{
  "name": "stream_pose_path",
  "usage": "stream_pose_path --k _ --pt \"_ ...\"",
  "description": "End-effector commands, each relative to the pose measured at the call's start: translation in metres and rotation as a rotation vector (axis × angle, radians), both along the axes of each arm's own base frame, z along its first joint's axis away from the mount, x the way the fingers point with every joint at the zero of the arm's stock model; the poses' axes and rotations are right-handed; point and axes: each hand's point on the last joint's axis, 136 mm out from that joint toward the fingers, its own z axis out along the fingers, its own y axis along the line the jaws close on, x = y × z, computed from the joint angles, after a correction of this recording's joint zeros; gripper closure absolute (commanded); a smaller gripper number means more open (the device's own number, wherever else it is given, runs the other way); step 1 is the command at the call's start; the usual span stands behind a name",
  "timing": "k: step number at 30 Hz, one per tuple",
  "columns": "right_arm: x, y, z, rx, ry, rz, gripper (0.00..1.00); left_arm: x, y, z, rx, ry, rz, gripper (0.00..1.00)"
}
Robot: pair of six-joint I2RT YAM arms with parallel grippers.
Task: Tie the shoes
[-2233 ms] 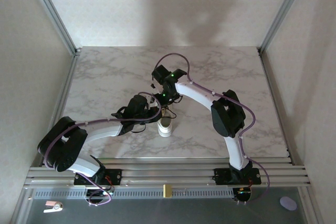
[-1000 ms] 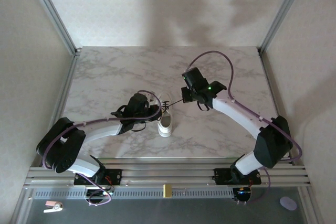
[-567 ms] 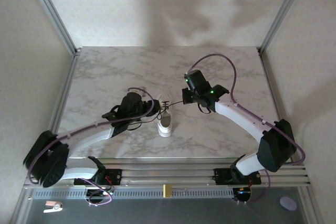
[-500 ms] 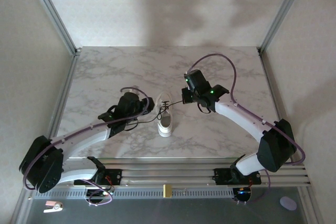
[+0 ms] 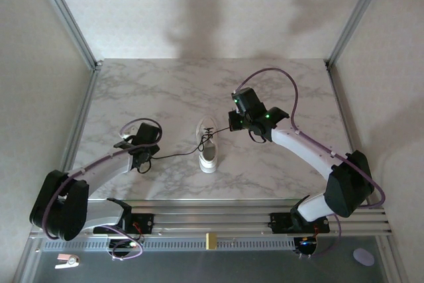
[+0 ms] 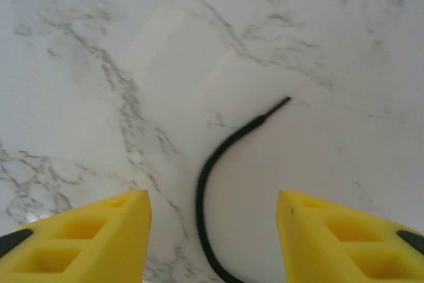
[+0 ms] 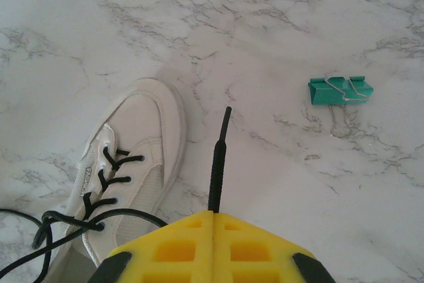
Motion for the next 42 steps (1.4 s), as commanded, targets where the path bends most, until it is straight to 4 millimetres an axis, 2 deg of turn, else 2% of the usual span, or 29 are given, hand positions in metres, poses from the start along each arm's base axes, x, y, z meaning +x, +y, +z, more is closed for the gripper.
stream_pose_path --k 1,12,16,18,22,25,28,30,33,38,42 --pt "-0.002 -0.001 -0.002 0.015 0.006 0.005 1.0 -0.003 0.0 -0.013 -0.007 0.065 -0.023 0.53" --pt "-0.003 0.0 -0.005 0.007 0.016 0.007 1.0 -0.005 -0.003 -0.037 -0.01 0.134 -0.059 0.66" --pt "-0.002 0.0 -0.004 0.008 0.014 0.008 1.0 -0.001 -0.006 -0.044 -0.029 0.138 -0.075 0.82" --pt "-0.002 0.001 -0.005 0.012 0.013 0.013 1.0 0.005 -0.013 -0.045 -0.049 0.12 -0.101 0.99" --pt "-0.002 0.005 -0.001 0.032 0.004 0.028 1.0 0.025 -0.023 -0.038 -0.076 0.08 -0.124 1.0" --pt "-0.001 0.002 0.014 0.055 -0.046 0.016 1.0 0.042 -0.018 -0.011 -0.049 0.004 -0.092 1.0" --pt "0.0 -0.012 0.031 0.057 -0.123 -0.034 1.0 0.054 -0.004 0.033 0.011 -0.105 -0.031 1.0" --pt "0.001 -0.024 0.039 0.04 -0.163 -0.074 1.0 0.058 0.008 0.063 0.051 -0.172 0.01 1.0" --pt "0.002 -0.042 0.044 -0.01 -0.205 -0.139 1.0 0.058 0.024 0.094 0.101 -0.231 0.066 1.0" --pt "0.003 -0.073 0.047 -0.107 -0.241 -0.242 1.0 0.053 0.047 0.128 0.141 -0.292 0.134 1.0" --pt "0.002 -0.091 0.047 -0.152 -0.245 -0.284 1.0 0.053 0.063 0.145 0.16 -0.309 0.17 1.0"
